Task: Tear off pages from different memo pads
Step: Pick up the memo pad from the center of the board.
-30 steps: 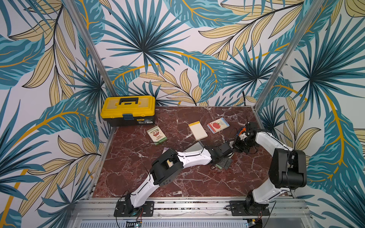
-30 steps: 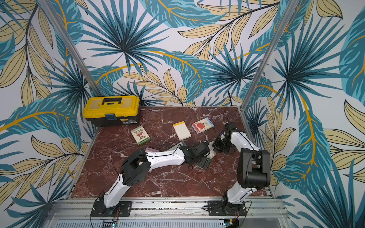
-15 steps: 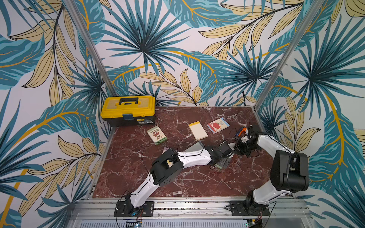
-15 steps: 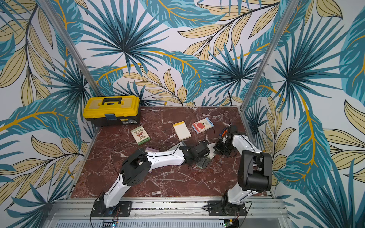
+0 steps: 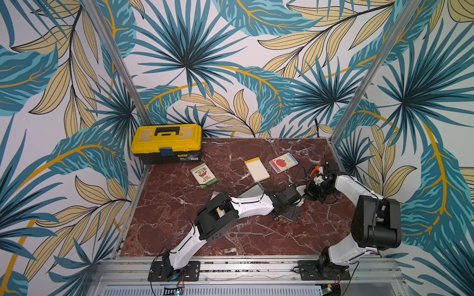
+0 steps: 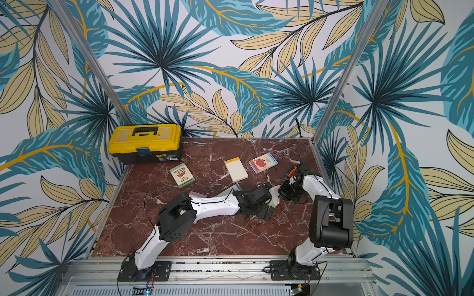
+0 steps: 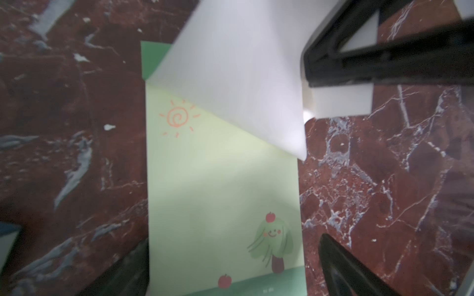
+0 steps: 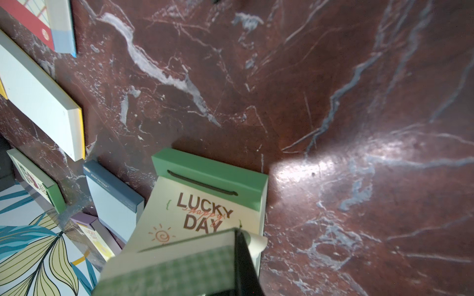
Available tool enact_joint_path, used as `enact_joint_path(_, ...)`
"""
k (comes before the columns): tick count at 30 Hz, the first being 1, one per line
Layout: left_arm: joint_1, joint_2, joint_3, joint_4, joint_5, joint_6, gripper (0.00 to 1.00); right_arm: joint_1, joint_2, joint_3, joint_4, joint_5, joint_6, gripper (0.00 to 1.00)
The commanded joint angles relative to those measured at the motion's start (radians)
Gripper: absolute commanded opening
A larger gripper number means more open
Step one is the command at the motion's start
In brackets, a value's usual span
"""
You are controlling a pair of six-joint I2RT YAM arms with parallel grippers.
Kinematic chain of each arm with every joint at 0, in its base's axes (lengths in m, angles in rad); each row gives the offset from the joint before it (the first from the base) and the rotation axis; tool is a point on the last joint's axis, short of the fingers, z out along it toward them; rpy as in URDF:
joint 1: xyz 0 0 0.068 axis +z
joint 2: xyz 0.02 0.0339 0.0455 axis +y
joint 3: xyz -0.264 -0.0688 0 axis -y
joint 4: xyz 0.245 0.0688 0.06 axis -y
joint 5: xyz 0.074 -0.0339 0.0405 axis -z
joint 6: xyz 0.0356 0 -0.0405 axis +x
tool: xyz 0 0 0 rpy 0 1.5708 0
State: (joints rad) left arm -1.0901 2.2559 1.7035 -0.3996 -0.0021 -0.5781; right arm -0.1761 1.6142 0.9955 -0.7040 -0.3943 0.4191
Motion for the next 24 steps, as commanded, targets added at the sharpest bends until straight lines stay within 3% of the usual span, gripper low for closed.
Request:
enact_joint_path(1, 0.014, -0.019, -0.044, 0.02, 0.086, -0.074, 1.0, -0.005, 0.016, -0.041, -0.016, -0.007, -0.033, 0.0)
enact_joint_path(8, 0.008, -0.001, 0.027, -0.056, 0.043, -0.067, 1.0, -0.004, -0.047, -0.097, 0.009, 0.004, 0.001, 0.0)
enact_joint_path(11, 0.015, -0.036, -0.005, -0.06, 0.033, -0.111, 0.98, -0.004, -0.069, -0.109, 0.016, 0.001, 0.016, 0.0)
enact_joint_path(17, 0.1, -0.223, -0.256, 0.085, 0.155, -0.274, 0.87, -0.004, -0.077, -0.145, 0.025, 0.027, 0.024, 0.0)
enact_joint_path(21, 0.165, -0.236, -0.305, 0.098, 0.281, -0.34, 0.86, -0.002, -0.087, -0.209, 0.082, 0.016, 0.071, 0.0)
enact_joint_path(24, 0.189, -0.24, -0.332, 0.177, 0.327, -0.333, 0.93, 0.006, -0.089, -0.242, 0.115, 0.009, 0.097, 0.0)
